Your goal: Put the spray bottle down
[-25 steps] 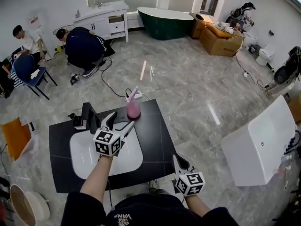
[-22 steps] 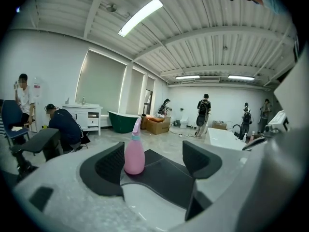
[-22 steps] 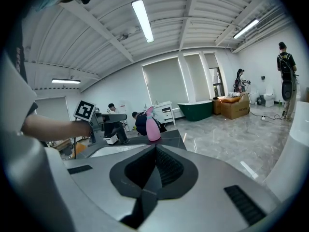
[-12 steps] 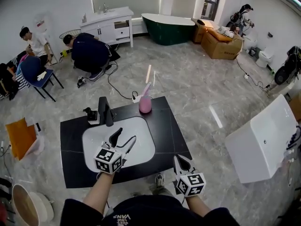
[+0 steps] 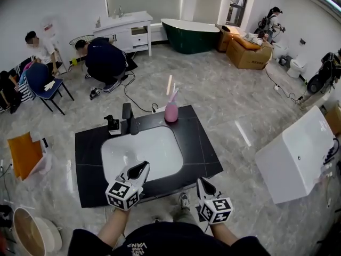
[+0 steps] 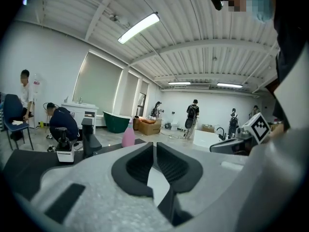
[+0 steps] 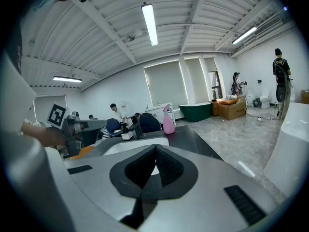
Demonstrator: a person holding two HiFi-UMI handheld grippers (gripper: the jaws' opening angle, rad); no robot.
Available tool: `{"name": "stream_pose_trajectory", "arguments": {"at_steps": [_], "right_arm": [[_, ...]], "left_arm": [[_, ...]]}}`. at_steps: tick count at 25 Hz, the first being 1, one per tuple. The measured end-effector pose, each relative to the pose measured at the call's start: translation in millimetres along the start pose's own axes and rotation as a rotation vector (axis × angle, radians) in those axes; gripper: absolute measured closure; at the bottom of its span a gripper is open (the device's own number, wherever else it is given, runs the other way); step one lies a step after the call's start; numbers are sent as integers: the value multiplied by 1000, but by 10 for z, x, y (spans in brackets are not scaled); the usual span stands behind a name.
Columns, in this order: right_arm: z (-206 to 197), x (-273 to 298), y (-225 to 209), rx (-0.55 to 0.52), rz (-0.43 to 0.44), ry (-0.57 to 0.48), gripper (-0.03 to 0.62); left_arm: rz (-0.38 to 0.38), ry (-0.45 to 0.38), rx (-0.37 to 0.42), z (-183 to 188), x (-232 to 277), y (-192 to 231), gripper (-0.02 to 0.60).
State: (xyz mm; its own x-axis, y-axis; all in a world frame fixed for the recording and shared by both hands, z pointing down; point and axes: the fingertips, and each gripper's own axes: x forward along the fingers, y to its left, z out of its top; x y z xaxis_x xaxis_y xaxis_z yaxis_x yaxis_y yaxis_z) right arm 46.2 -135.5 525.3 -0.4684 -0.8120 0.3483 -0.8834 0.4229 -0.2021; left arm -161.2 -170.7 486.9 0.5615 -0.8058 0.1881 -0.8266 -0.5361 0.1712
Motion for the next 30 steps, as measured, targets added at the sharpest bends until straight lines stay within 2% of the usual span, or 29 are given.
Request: {"name": "stream_pose_trajectory", "arguments": {"at_steps": [3,14,23,30], "right_arm": [[-87,-72,143,0,-4,1,594],[-346,-291,577,-15,-23,22,595],[-464,-300,782,-27,-28,55,595],[-448,-335,851,-47,-23,59,595]], "left_arm": [[-17,7,2,-84,-203,-77,569],[-35,11,4,-278,-834,-190,571],[-48,5,17,-390,-1129,-302,571],[-27,-3,9,-406,-1265,-317,571]]}}
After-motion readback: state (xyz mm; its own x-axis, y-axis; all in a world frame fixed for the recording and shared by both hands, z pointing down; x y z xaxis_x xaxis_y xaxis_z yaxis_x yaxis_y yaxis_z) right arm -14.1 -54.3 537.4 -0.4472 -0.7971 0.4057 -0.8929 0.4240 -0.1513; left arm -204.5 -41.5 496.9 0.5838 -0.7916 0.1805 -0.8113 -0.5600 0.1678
